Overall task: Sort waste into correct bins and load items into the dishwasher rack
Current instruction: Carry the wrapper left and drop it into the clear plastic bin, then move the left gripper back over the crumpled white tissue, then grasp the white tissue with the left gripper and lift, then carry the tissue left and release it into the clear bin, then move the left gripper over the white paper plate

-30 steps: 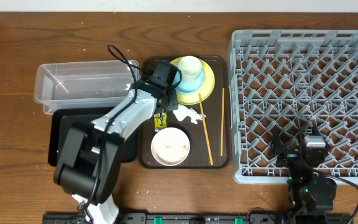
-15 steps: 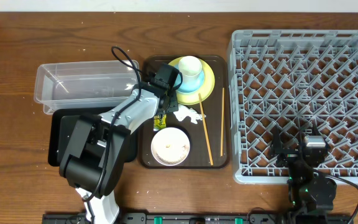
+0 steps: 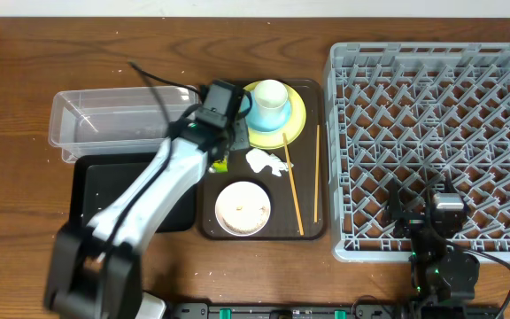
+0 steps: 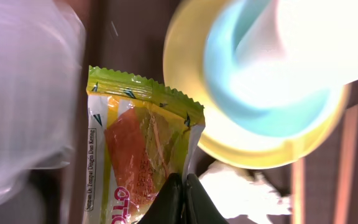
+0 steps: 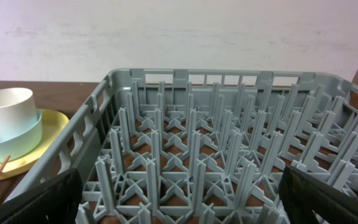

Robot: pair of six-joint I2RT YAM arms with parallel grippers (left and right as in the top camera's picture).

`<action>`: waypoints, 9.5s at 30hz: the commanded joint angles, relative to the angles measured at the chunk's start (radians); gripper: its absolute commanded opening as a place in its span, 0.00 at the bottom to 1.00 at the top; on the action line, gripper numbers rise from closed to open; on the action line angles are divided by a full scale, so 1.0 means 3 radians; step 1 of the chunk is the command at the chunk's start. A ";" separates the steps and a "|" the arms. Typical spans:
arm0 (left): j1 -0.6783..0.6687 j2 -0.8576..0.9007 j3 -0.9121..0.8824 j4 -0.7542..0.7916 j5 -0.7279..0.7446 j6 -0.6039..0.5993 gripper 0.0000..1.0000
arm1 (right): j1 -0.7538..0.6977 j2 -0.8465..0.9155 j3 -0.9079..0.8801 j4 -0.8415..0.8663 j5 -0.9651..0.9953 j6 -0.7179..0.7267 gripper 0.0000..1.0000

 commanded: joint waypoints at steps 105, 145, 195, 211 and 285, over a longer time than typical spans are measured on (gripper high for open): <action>-0.0446 0.0406 0.0020 -0.0172 -0.0118 0.0380 0.74 | 0.0013 0.0000 -0.0008 -0.0011 -0.0013 0.0009 0.99; -0.0446 0.0985 0.0018 0.0139 0.0094 0.0586 0.73 | 0.0013 0.0000 -0.0008 -0.0011 -0.0014 0.0009 0.99; 0.0769 -0.0136 0.0022 0.0159 -0.1228 0.0341 0.06 | 0.0013 0.0000 -0.0006 -0.0011 -0.0014 0.0010 0.99; 0.0919 0.0223 0.0022 0.0264 -0.1217 0.0345 0.24 | 0.0013 0.0000 -0.0006 -0.0011 -0.0014 0.0009 0.99; -0.0910 -0.0351 -0.0591 -0.0865 -0.0956 -0.0233 0.35 | 0.0013 0.0000 -0.0006 -0.0011 -0.0014 0.0009 0.99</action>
